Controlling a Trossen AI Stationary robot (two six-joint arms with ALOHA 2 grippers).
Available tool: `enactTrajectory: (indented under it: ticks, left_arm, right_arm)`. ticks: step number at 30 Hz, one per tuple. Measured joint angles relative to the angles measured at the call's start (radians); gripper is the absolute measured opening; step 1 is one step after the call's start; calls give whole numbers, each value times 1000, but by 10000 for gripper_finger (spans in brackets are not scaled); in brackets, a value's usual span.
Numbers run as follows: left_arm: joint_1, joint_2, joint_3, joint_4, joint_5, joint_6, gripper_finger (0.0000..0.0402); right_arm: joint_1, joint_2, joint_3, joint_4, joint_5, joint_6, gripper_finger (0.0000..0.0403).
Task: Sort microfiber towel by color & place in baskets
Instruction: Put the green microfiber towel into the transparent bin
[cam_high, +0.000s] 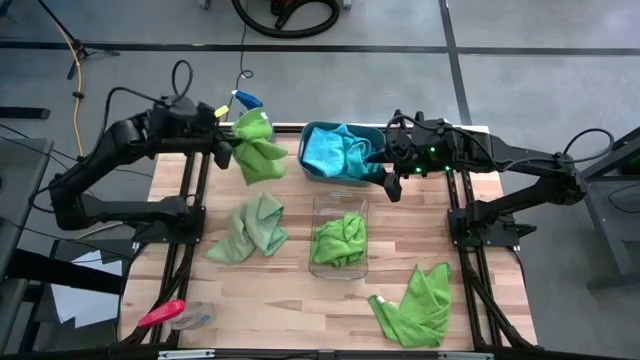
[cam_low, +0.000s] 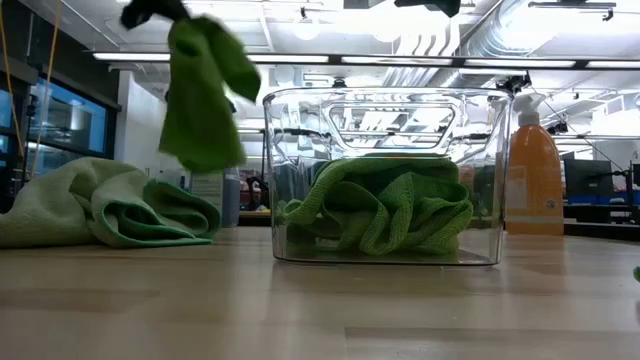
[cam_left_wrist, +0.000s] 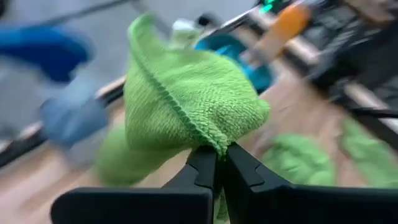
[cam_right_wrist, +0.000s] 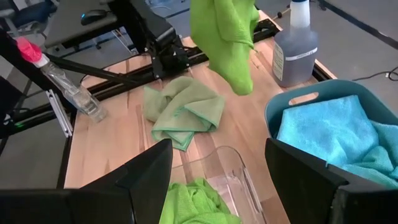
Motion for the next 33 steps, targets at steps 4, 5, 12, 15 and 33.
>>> enactTrajectory:
  ticks: [4, 5, 12, 15, 33]
  left_arm:
    - [-138, 41, 30, 144, 0, -31, 0]
    - [-174, 55, 29, 191, -1, -33, 0]
    - [-397, 211, 29, 568, 113, 0, 0]
    - [-466, 275, 29, 739, 164, 48, 0]
    - [-555, 478, -2, 898, 211, 177, 0]
  right_arm:
    - [0, 0, 0, 0, 0, -16, 256]
    - [0, 0, 0, 0, 0, -19, 256]
    - [0, 0, 0, 4, 3, -70, 256]
    - [-1, -4, 0, 7, 14, -80, 256]
    - [-1, -101, 0, 11, 78, -96, 256]
